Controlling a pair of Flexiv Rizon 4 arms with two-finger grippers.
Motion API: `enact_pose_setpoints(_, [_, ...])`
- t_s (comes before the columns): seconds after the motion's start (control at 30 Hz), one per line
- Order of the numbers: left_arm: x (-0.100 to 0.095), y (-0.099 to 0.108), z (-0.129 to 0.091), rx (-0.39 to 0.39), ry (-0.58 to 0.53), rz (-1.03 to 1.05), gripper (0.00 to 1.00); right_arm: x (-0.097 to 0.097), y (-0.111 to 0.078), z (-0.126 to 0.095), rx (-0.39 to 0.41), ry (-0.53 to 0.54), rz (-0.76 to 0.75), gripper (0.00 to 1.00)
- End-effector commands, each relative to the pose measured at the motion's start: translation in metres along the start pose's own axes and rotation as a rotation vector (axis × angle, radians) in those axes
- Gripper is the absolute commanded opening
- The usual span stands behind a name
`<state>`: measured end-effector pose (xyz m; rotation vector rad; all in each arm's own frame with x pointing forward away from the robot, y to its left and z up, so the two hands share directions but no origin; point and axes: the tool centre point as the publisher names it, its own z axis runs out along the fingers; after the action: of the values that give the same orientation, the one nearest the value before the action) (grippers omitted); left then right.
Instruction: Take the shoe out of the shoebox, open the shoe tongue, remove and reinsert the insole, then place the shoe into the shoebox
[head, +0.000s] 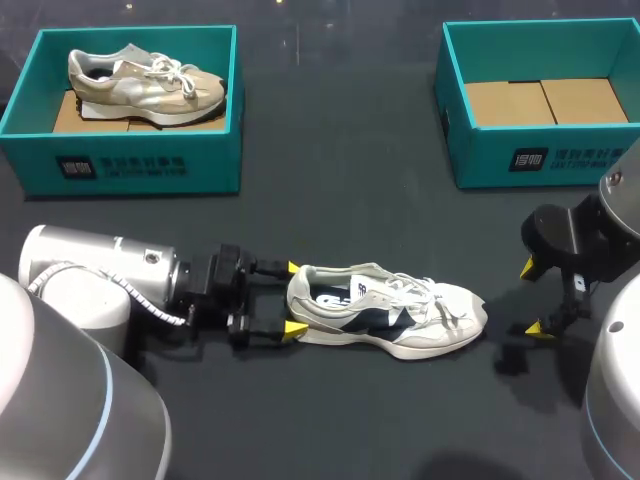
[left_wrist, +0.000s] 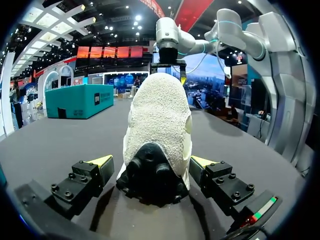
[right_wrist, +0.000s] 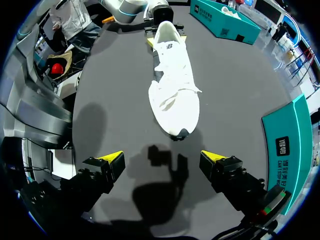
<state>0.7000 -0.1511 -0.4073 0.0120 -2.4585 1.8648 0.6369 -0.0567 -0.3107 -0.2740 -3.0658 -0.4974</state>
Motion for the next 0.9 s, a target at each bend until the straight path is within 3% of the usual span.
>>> enact_pose_setpoints(0.03, [-0.001,0.001,0.006,-0.004,0.006,0.001,1.0,0.002,0.0,0.0,0.002,-0.003,0.0,1.0])
enact_pose_setpoints(0.9, [0.007,-0.004,0.023,0.008,0.048,0.009,1.0,0.002,0.0,0.0,0.002,-0.003,0.0,1.0])
